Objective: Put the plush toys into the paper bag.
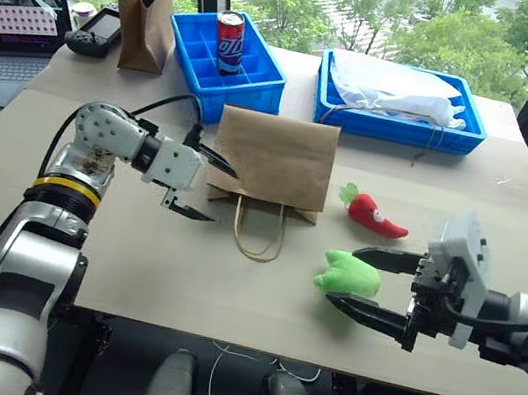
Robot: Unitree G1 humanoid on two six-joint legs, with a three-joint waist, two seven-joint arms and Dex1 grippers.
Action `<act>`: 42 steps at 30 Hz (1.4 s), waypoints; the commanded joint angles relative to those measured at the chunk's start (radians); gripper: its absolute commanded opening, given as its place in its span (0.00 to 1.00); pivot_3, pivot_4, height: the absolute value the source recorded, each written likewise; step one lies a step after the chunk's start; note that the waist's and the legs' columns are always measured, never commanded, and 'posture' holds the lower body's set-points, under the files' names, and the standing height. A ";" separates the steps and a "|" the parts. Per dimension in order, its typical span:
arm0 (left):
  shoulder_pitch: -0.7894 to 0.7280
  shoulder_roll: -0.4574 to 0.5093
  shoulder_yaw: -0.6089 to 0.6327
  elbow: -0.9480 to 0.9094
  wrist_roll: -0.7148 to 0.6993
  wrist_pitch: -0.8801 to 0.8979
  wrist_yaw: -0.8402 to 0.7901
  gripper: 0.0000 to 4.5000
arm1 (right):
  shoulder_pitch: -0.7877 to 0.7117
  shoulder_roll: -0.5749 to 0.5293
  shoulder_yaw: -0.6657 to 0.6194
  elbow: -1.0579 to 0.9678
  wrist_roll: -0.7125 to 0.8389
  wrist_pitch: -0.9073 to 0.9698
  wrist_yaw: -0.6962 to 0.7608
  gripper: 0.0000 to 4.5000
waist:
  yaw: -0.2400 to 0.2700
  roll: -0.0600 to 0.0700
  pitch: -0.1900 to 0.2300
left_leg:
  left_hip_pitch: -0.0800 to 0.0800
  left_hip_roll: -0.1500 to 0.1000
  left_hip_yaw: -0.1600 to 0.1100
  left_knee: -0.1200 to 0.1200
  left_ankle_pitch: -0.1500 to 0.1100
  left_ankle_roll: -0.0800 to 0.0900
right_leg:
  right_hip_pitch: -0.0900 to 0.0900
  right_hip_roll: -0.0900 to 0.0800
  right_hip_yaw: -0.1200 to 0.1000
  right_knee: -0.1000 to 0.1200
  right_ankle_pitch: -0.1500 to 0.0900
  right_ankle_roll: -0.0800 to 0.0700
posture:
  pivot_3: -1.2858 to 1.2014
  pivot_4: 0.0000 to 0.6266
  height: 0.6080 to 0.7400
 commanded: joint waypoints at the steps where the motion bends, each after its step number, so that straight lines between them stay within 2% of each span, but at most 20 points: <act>1: -0.048 -0.047 -0.020 0.087 0.056 -0.128 0.062 1.00 | 0.021 -0.014 -0.053 -0.040 0.025 -0.008 -0.046 1.00 | -0.001 0.000 0.000 | 0.000 0.000 0.000 0.001 0.000 0.000 | 0.000 0.000 0.000 0.000 0.000 0.000 | 0.52 0.24 0.81; 4: -0.071 -0.080 -0.045 0.150 0.108 -0.157 0.097 1.00 | 0.047 -0.021 -0.077 -0.052 0.023 -0.008 -0.075 1.00 | -0.008 0.000 0.000 | 0.000 0.000 0.000 0.003 0.000 0.000 | 0.000 0.000 0.000 0.003 0.000 0.000 | 0.52 0.24 0.81; 7: -0.087 -0.109 -0.052 0.190 0.123 -0.165 0.104 0.84 | 0.068 -0.027 -0.096 -0.058 0.019 -0.012 -0.096 1.00 | -0.009 0.000 0.000 | 0.000 0.000 -0.001 0.007 0.000 0.000 | 0.000 0.001 0.000 0.007 0.000 0.001 | 0.52 0.24 0.81; 9: -0.095 -0.132 -0.047 0.205 0.112 -0.148 0.098 0.70 | 0.082 -0.028 -0.106 -0.065 0.021 -0.015 -0.107 1.00 | -0.008 0.000 0.000 | 0.000 0.000 -0.001 0.009 0.000 0.000 | 0.000 0.001 0.000 0.010 0.000 0.001 | 0.52 0.24 0.81; 12: -0.100 -0.153 -0.030 0.210 0.083 -0.118 0.069 0.42 | 0.110 -0.029 -0.113 -0.075 0.020 -0.011 -0.121 1.00 | -0.008 0.000 0.000 | 0.000 0.000 -0.001 0.010 0.000 0.000 | 0.000 0.001 0.001 0.012 0.000 0.001 | 0.52 0.24 0.81; 13: -0.102 -0.160 -0.017 0.205 0.062 -0.088 0.052 0.36 | 0.130 -0.029 -0.115 -0.081 0.017 -0.004 -0.123 1.00 | -0.009 0.000 0.000 | 0.000 0.000 -0.001 0.010 0.000 0.000 | 0.000 0.001 0.001 0.012 0.000 0.001 | 0.52 0.24 0.81; 17: -0.114 -0.177 0.036 0.160 -0.011 0.058 0.001 0.03 | 0.210 -0.033 -0.113 -0.102 -0.022 0.003 -0.123 1.00 | -0.011 0.000 0.000 | 0.000 0.000 -0.001 0.010 0.000 0.000 | 0.000 0.001 0.001 0.013 0.000 0.001 | 0.52 0.24 0.81; 19: -0.122 -0.176 0.055 0.079 -0.059 0.175 -0.042 0.01 | 0.239 -0.013 -0.106 -0.101 -0.042 -0.011 -0.135 1.00 | -0.012 0.000 0.000 | 0.000 0.000 -0.002 0.010 0.000 0.000 | 0.000 0.001 0.001 0.013 0.000 0.001 | 0.52 0.24 0.81; 21: -0.120 -0.170 0.072 -0.078 -0.135 0.376 -0.072 0.01 | 0.259 0.011 -0.086 -0.097 -0.078 -0.030 -0.143 1.00 | -0.011 0.000 0.000 | 0.000 0.000 -0.002 0.010 0.000 0.000 | 0.000 0.001 0.000 0.014 0.000 0.001 | 0.52 0.24 0.81; 26: -0.078 -0.106 0.071 -0.423 -0.205 0.780 -0.045 0.01 | 0.257 0.108 0.013 -0.086 -0.180 -0.086 -0.171 1.00 | -0.018 0.000 0.000 | 0.001 0.000 -0.002 0.011 0.000 0.000 | 0.000 0.001 0.001 0.014 0.000 0.002 | 0.52 0.24 0.81; 30: -0.053 -0.053 0.060 -0.619 -0.237 1.050 0.001 0.00 | 0.165 0.227 0.122 -0.071 -0.229 -0.112 -0.250 0.77 | -0.034 0.001 0.000 | 0.002 0.001 -0.003 0.011 0.000 0.000 | 0.001 0.003 0.001 0.015 -0.001 0.003 | 0.52 0.24 0.81; 32: -0.043 -0.040 0.057 -0.679 -0.243 1.128 0.028 0.00 | 0.099 0.295 0.194 -0.062 -0.262 -0.113 -0.297 0.61 | -0.037 0.001 0.000 | 0.003 0.001 -0.003 0.011 0.001 0.001 | 0.001 0.003 0.001 0.016 -0.004 0.008 | 0.52 0.24 0.81; 37: -0.026 -0.032 0.052 -0.755 -0.254 1.222 0.081 0.00 | -0.075 0.463 0.388 0.014 -0.379 -0.107 -0.383 0.25 | -0.039 0.001 0.000 | 0.004 0.001 -0.003 0.011 0.002 0.001 | 0.001 0.004 0.001 0.016 -0.004 0.007 | 0.52 0.24 0.81; 40: -0.019 -0.031 0.047 -0.773 -0.257 1.247 0.103 0.00 | -0.151 0.540 0.483 0.092 -0.469 -0.130 -0.380 0.01 | -0.037 0.001 0.000 | 0.004 0.001 -0.003 0.011 0.002 0.001 | 0.000 0.004 0.001 0.016 -0.003 0.006 | 0.52 0.24 0.81; 42: -0.027 -0.042 0.054 -0.788 -0.273 1.304 0.135 0.00 | -0.189 0.612 0.546 0.228 -0.567 -0.224 -0.352 0.01 | -0.036 0.001 0.000 | 0.004 0.001 -0.003 0.011 0.002 0.001 | 0.000 0.003 0.001 0.016 0.000 0.001 | 0.52 0.24 0.81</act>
